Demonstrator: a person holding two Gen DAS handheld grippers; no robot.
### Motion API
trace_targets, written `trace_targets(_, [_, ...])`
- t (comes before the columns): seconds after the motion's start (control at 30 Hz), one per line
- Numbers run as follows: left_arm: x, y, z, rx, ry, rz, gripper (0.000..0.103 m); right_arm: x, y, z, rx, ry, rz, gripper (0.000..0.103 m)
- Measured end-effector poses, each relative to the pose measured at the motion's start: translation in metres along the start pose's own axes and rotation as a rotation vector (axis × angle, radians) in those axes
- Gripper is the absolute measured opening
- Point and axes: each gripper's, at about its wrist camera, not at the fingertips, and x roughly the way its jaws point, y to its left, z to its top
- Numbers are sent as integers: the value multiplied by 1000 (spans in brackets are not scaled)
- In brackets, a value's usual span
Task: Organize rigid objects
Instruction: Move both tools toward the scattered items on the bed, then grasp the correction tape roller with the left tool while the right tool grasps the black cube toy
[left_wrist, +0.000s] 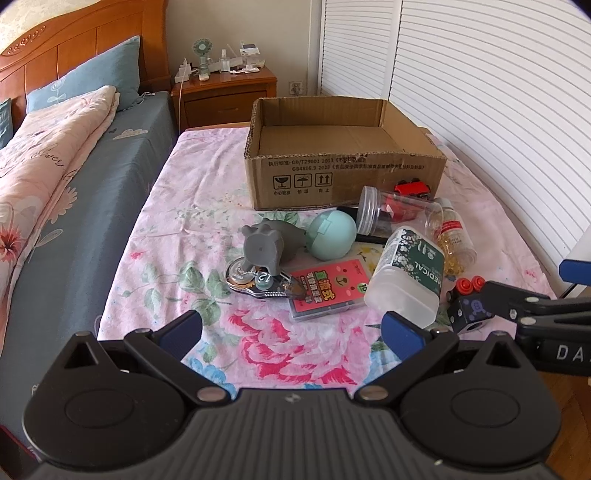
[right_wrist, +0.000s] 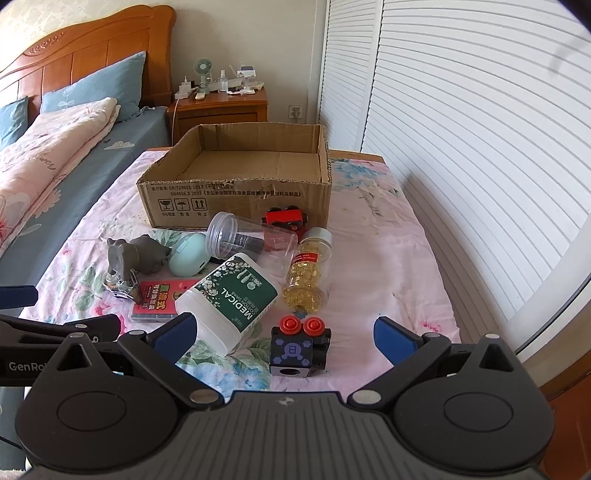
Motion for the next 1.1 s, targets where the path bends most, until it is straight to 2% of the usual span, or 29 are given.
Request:
trace_targets(0.2, [2,0,1,16,-5,-12,102,1,-1,0,-10,-9,14,103])
trace_targets(0.47, [7,2,3,66,-3,-40,102,2,-16,-3,-56,-60,99,103])
trace_targets(0.7, [26,12,0,115,26,-25,102,23,-30,-19,-118,-12,75,103])
trace_targets(0.93, [50,22,-3,124,57,-51,102,54,-33,-34,-118,56,102,103])
trace_targets(1.1, [68,24,-6,130,82,-67,102,69,-26,-37,-145,67,115,103])
